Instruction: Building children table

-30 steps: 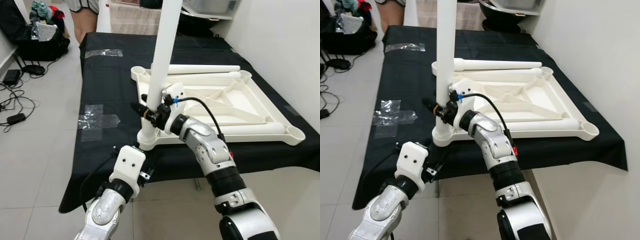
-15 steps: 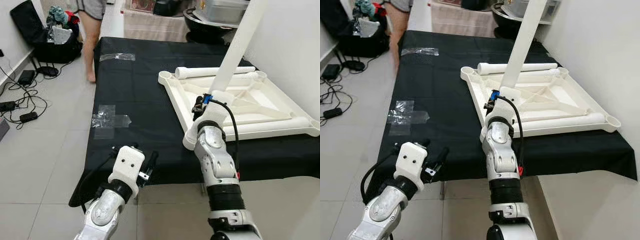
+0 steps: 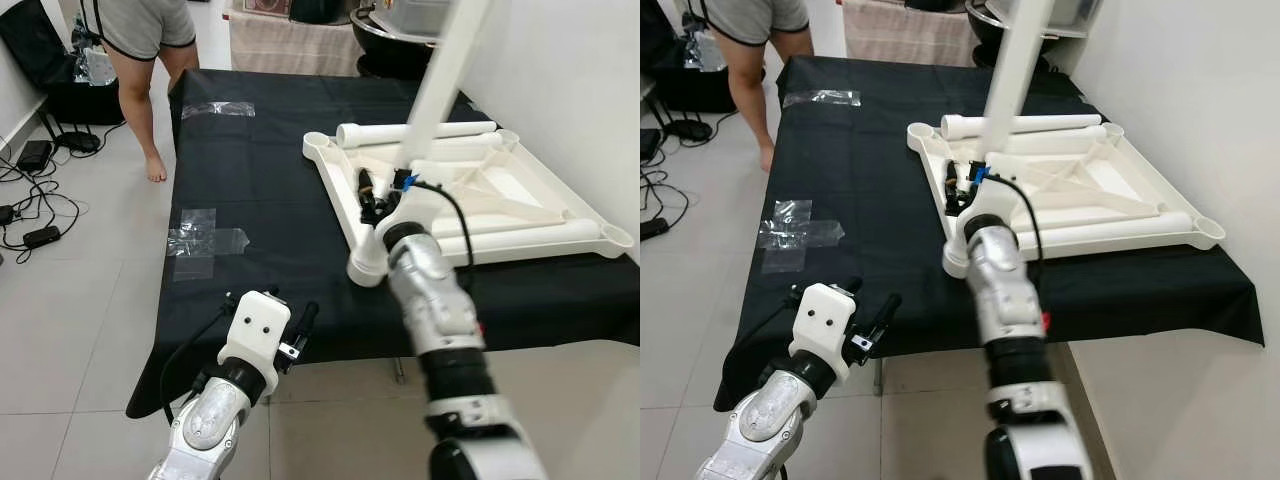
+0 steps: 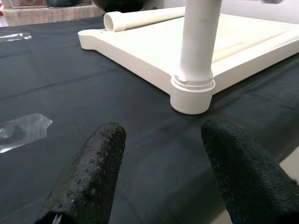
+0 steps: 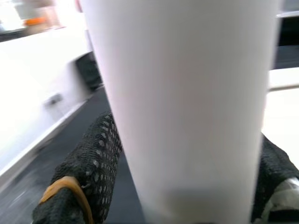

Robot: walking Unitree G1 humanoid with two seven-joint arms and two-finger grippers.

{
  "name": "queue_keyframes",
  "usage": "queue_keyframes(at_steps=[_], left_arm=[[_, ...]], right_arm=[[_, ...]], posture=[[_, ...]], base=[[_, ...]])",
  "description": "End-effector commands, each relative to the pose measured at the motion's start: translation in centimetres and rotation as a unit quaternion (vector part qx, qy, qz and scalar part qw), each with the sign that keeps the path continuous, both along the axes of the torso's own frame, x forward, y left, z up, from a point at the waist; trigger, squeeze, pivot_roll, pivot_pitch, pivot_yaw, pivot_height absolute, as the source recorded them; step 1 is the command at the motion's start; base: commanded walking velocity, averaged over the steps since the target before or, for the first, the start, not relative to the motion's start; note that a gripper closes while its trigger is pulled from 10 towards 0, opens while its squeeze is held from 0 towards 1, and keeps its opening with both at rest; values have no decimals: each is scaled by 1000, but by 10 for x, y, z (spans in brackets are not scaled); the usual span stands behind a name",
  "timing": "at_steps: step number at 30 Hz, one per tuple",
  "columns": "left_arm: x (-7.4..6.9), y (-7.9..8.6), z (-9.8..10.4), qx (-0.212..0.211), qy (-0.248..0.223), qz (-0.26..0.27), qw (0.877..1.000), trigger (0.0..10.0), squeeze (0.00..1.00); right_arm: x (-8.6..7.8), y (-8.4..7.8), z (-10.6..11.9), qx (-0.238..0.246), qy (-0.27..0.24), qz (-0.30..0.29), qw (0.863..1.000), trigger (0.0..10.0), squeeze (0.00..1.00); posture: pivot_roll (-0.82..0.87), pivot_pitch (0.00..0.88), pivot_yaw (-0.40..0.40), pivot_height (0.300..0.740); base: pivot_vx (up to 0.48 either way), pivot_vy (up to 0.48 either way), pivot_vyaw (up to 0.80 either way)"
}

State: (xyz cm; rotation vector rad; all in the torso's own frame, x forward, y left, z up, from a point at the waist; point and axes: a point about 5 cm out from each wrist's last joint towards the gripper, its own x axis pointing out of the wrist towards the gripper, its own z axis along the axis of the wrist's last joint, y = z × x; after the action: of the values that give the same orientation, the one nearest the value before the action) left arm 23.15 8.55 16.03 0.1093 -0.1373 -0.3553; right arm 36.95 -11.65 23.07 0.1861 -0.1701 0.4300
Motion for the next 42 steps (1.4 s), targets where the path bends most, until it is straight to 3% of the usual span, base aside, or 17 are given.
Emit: queue_keyframes(at_steps=[1,3,4,7,11,14,17,18,25,26,27,28,29,31,37,41,42], left_arm=[[0,-3,-3,-4,8,-4,1000,10000,0],[-1,-3,-2,-3,8,-4,1000,10000,0],[-1,-3,-2,-3,8,-4,1000,10000,0],[-1,-3,-2,-3,8,-3,1000,10000,0],[-1,-4,-3,-2,8,-5,1000,10000,0],[-1,-3,-3,-2,9,-5,1000,10000,0],[-1,-3,-3,-2,9,-3,1000,10000,0],[-1,-3,-3,-3,9,-3,1000,10000,0],[-1,-3,-3,-2,9,-3,1000,10000,0],[-1,-3,-3,-2,9,-3,1000,10000,0],[-1,-3,-3,-3,9,-3,1000,10000,0],[-1,-3,-3,-3,9,-3,1000,10000,0],[-1,-3,-4,-3,10,-4,1000,10000,0],[-1,-3,-4,-3,10,-5,1000,10000,0],[-2,-3,-5,-2,10,-5,1000,10000,0],[-2,-3,-5,-1,10,-5,1000,10000,0],[-2,-3,-5,-1,10,-5,1000,10000,0]], right_arm=[[-3,12,-9,-5,19,68,998,10000,0],[-16,13,-17,-43,20,186,981,10000,0],[-16,13,-17,-43,20,186,981,10000,0],[-29,18,-25,-74,23,316,945,10000,0],[-34,19,-32,-97,30,375,921,10000,0],[-30,23,-31,-102,24,377,920,10000,0],[-17,31,-23,-96,2,322,942,10000,0],[-13,32,-22,-87,3,296,951,0,0],[1,28,-17,-62,2,192,979,0,0],[6,23,-18,-59,8,142,988,0,0],[12,13,-22,-62,25,43,997,0,0],[15,6,-25,-65,35,-27,997,0,0],[16,-6,-31,-64,54,-113,990,0,0],[12,-19,-38,-67,77,-208,973,0,0],[-5,-23,-49,-59,101,-321,940,0,0],[-9,-20,-48,-57,99,-339,934,0,0],[-8,-14,-45,-42,98,-327,939,10000,0]], posture=[[62,158,-139,740],[69,162,-141,740],[69,162,-141,740],[72,162,-136,740],[77,162,-139,740],[74,162,-137,740],[75,163,-139,740],[76,164,-138,740],[77,164,-139,740],[74,163,-139,740],[71,161,-139,740],[71,161,-139,740],[69,159,-139,740],[71,155,-139,740],[72,149,-139,740],[73,146,-141,740],[73,146,-141,740]], base=[[0,0,0],[0,0,0],[0,0,0],[0,0,0],[0,0,0],[0,0,0],[0,0,0],[0,0,0],[0,0,0],[0,0,0],[0,0,0],[0,0,0],[0,0,0],[0,0,0],[0,0,0],[0,0,0],[0,0,0]])
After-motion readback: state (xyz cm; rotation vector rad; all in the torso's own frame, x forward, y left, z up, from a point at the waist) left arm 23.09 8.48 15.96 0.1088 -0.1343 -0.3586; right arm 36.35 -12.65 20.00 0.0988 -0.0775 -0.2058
